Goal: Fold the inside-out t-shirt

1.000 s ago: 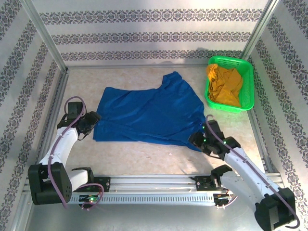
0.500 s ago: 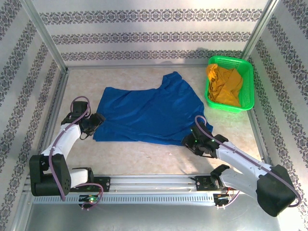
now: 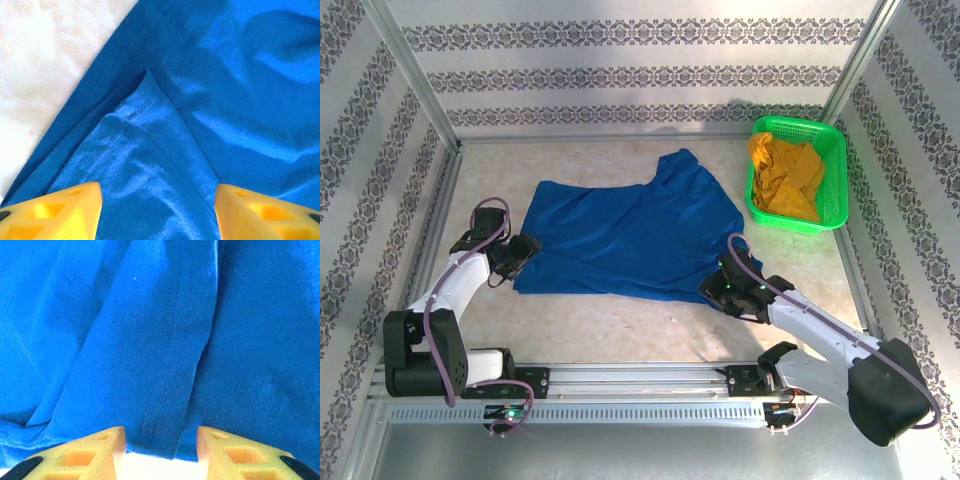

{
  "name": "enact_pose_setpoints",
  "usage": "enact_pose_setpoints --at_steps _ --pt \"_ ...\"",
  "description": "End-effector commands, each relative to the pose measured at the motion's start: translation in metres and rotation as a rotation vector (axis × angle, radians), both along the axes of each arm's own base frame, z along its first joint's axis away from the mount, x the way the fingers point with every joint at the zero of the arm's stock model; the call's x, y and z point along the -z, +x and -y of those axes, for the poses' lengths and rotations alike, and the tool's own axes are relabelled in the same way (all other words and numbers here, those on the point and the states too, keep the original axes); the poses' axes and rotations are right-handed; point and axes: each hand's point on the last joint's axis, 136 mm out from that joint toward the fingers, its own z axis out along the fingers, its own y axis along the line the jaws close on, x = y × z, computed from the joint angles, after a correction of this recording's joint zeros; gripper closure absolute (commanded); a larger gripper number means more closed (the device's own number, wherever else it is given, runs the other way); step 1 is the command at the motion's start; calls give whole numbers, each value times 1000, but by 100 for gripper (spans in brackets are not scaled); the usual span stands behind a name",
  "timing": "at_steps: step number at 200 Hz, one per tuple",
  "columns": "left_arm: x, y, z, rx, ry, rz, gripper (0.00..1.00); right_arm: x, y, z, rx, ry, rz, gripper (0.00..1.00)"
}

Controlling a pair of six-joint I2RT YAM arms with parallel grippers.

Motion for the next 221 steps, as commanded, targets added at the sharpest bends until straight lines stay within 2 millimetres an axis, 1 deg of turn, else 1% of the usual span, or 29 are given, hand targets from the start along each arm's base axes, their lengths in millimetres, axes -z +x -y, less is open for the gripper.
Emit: enact_pose_setpoints --at_steps 1,15,22,26,27,31,34,62,71,81,101,116,120,122,133,143,150,163,166,170,181,197,208,221 --pt "-11 13 4 36 12 49 38 -4 13 -3 5 7 23 62" --pt "-11 13 4 36 10 50 38 -5 18 -5 -4 10 24 70" --pt "-11 14 4 36 10 51 38 -6 21 -6 -8 13 26 82" --pt "-11 14 4 36 9 51 38 -8 23 -7 -11 18 32 91" --pt "-11 14 4 36 9 52 38 -8 23 -7 -11 18 32 91" --pt "-11 15 4 36 9 54 38 -10 25 -8 -13 21 37 97" --pt "-11 15 4 36 9 54 38 -11 26 -8 -15 23 39 100" --pt "-14 18 5 44 8 62 38 -42 49 -9 -19 49 111 100" --pt "-15 19 5 48 9 67 38 -49 58 -9 -21 55 123 100" --pt "-14 21 5 54 11 64 38 -52 68 -9 -24 56 126 100" --pt "-12 23 6 66 10 59 38 -56 94 -15 -43 66 131 100" --pt "-9 24 7 75 8 52 38 -57 115 -21 -66 56 134 100" --pt "-8 24 7 75 8 51 38 -58 122 -22 -74 54 138 100" --pt "-7 25 7 75 9 50 38 -63 127 -24 -78 56 151 100" --pt "-5 24 7 80 11 43 38 -62 144 -26 -85 47 153 100" --pt "-3 24 7 83 12 39 38 -66 160 -30 -93 58 169 100" --pt "-1 24 7 85 11 37 38 -70 169 -33 -110 64 180 92" --pt "0 24 7 90 12 35 38 -76 179 -36 -138 58 180 66" --pt "0 24 7 91 13 35 38 -78 180 -37 -144 55 181 62" --pt "0 23 7 95 14 32 38 -80 181 -37 -149 50 184 58" --pt "1 22 7 99 20 22 38 -88 179 -31 -150 31 201 58" --pt "-2 21 5 102 34 17 37 -94 168 -13 -113 -12 219 58" --pt "-4 21 3 102 48 18 37 -93 158 2 -91 -42 216 58" --pt "-5 21 1 105 61 14 37 -84 145 20 -81 -85 190 57"
